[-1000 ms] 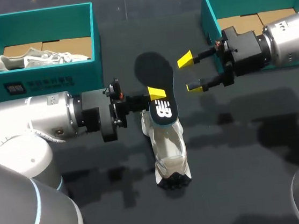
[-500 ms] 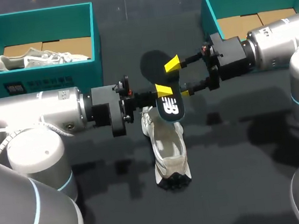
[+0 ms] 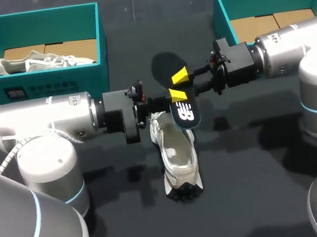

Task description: Take the shoe out of the shoebox, open the shoe tongue, remove and reinsert the insole, then place the shoe into the shoebox

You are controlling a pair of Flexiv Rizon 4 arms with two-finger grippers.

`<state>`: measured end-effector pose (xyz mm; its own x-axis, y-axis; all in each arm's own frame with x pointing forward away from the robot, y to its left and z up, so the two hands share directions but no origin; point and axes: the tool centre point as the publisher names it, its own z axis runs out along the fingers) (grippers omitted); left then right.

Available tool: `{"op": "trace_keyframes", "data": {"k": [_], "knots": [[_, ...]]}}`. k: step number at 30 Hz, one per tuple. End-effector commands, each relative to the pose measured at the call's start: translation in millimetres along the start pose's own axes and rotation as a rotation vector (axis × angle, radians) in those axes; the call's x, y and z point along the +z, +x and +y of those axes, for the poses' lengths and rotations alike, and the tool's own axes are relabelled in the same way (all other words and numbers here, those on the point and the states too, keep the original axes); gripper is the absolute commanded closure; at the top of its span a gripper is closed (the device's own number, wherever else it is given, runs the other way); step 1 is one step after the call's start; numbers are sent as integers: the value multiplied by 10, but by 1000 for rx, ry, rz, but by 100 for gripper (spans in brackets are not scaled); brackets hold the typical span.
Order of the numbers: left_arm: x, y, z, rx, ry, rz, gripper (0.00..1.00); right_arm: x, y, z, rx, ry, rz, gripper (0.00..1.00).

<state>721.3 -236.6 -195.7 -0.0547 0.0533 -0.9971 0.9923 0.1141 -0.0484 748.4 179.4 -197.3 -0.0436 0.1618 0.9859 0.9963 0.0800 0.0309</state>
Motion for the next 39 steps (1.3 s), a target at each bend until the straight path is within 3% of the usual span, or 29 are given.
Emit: {"op": "trace_keyframes", "data": {"k": [1,8,14,22,24,26,33,34,35,39], "knots": [[69,34,-23,6,-21,-10,100,29,-19,9,-2,-6,5,59],[75,50,-26,11,-25,-8,100,33,-30,19,-9,-9,12,64],[70,59,-25,15,-27,-9,100,40,-37,23,-12,-11,17,77],[55,78,-25,21,-28,-7,100,44,-42,22,-14,-14,23,76],[53,79,-25,22,-28,-7,100,46,-41,21,-14,-13,23,82],[48,84,-21,25,-31,-7,100,48,-40,19,-16,-13,23,100],[16,73,-2,26,-41,-7,100,61,-45,23,-20,-8,31,100],[-7,61,-10,17,-41,-4,59,63,-47,24,-20,-7,33,100],[-42,43,-19,10,-38,-2,2,64,-51,25,-20,-5,35,100],[-282,-30,2,-7,-30,19,0,60,-90,-1,-16,-10,46,100]]}}
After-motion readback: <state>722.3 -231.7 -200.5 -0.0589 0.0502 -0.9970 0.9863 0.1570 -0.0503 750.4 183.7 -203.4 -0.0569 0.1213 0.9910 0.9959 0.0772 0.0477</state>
